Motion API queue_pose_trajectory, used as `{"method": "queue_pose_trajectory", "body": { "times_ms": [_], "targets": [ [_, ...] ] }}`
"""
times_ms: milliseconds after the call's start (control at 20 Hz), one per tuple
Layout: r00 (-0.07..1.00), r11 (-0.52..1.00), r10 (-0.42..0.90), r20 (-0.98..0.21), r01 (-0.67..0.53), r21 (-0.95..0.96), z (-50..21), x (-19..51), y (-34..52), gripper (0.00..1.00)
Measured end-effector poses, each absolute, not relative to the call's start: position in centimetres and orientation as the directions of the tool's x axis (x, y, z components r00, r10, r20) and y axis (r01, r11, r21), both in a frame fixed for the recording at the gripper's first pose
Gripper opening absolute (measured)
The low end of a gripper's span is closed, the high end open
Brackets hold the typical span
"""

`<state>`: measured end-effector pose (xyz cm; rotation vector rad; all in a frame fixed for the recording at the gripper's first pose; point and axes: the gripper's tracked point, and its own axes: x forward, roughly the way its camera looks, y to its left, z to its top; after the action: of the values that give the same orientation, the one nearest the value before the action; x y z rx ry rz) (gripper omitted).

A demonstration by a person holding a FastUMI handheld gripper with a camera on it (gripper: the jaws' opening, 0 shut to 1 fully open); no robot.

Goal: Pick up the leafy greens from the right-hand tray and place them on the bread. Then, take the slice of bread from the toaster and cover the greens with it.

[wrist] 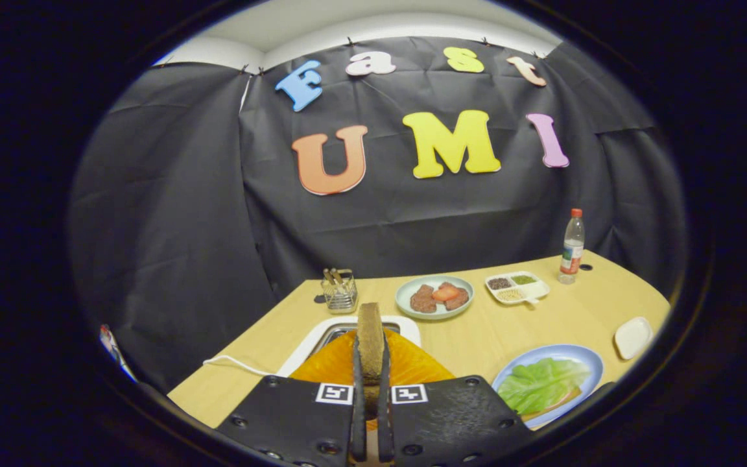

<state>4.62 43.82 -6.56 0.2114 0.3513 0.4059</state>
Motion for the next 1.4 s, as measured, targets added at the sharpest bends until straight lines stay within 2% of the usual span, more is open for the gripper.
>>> {"method": "queue_pose_trajectory", "body": {
  "times_ms": [200, 450, 650, 1050, 1400],
  "targets": [
    [0.884, 0.881, 0.435, -0.172, -0.379, 0.282, -2.7, 4.1, 42.9, 0.07],
    [0.888, 0.848, 0.45, -0.097, -0.391, 0.359, 0.9, 3.4, 40.6, 0.07],
    [0.913, 0.851, 0.404, -0.056, -0.353, 0.388, 2.5, 3.9, 36.1, 0.07],
    [0.958, 0.922, 0.253, -0.134, -0.197, 0.333, -2.4, 6.2, 25.9, 0.06],
    [0.92, 0.935, 0.263, -0.29, -0.169, 0.313, -9.8, 7.0, 23.2, 0.07]
  ]
}}
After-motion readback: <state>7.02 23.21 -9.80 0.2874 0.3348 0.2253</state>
